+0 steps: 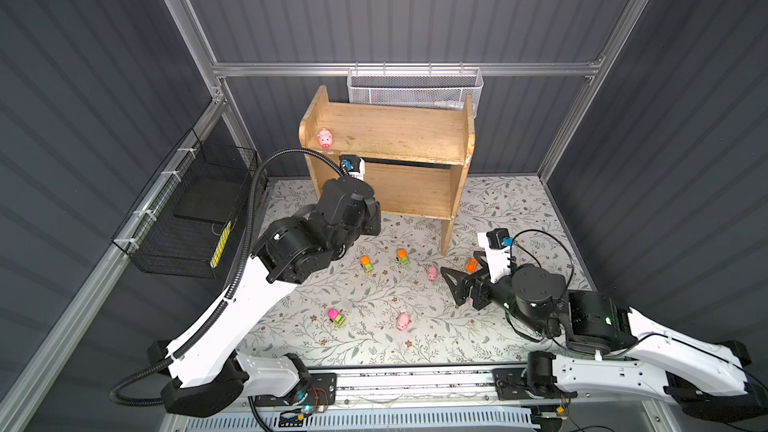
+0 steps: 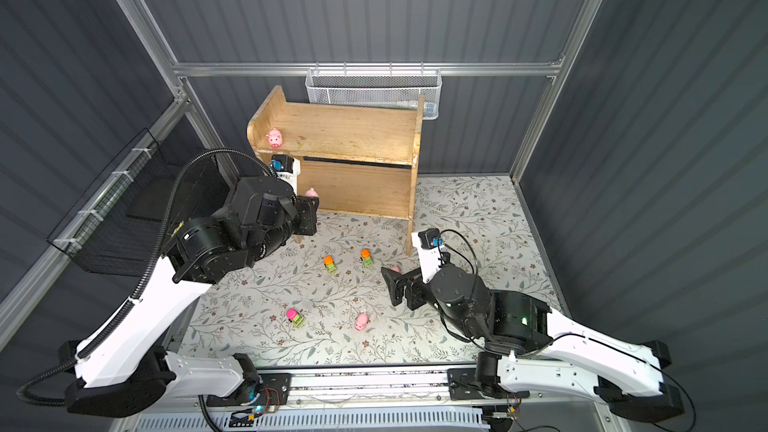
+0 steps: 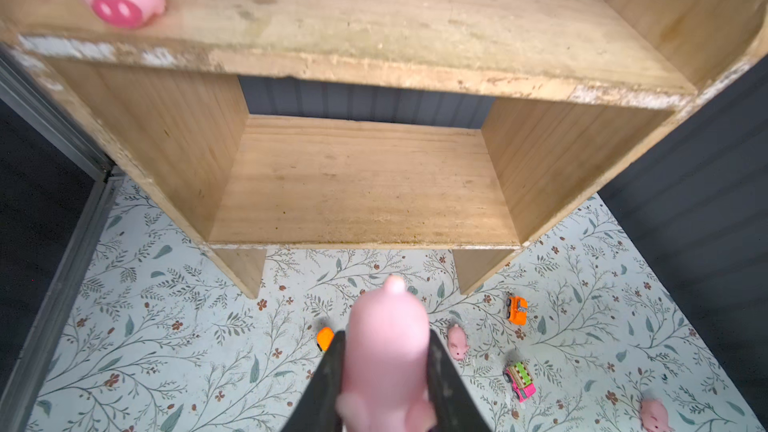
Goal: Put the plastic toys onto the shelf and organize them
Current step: 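Carry the pig with the left gripper up over the top shelf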
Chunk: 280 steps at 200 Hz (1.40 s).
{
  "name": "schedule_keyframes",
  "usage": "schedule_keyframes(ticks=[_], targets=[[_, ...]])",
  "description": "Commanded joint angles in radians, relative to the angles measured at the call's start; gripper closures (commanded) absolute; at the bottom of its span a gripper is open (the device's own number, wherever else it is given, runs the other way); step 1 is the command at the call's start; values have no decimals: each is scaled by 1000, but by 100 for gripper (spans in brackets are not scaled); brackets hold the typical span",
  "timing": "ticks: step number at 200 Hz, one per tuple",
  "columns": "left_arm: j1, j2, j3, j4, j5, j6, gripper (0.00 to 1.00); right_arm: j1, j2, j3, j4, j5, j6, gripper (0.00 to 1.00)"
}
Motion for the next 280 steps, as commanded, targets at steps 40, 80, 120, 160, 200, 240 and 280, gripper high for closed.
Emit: schedule_keyframes(ticks=[40,80,120,160,200,240,280], targets=[[-4,206,308,-35,-123,134,69,-3,1,57,24,-47,-43,1],[2,310,432,12,-239,219,68,-4,-13,66,18,-43,-54,1],[129,427,598,-41,-147,232,69,-4,-15,119,-24,-84,-48,1],[212,460,669,-49,-80,242,68,-4,-40,131,-28,-79,-57,1],[243,491,724,-91,-47,265,67,-5,33,232,-45,-64,-136,1],[286,500,704,-88,-12,261,67,-20,211,513,-157,-6,-216,1],[330,498,671,-62,21,259,67,-47,346,711,-222,-35,-263,1]])
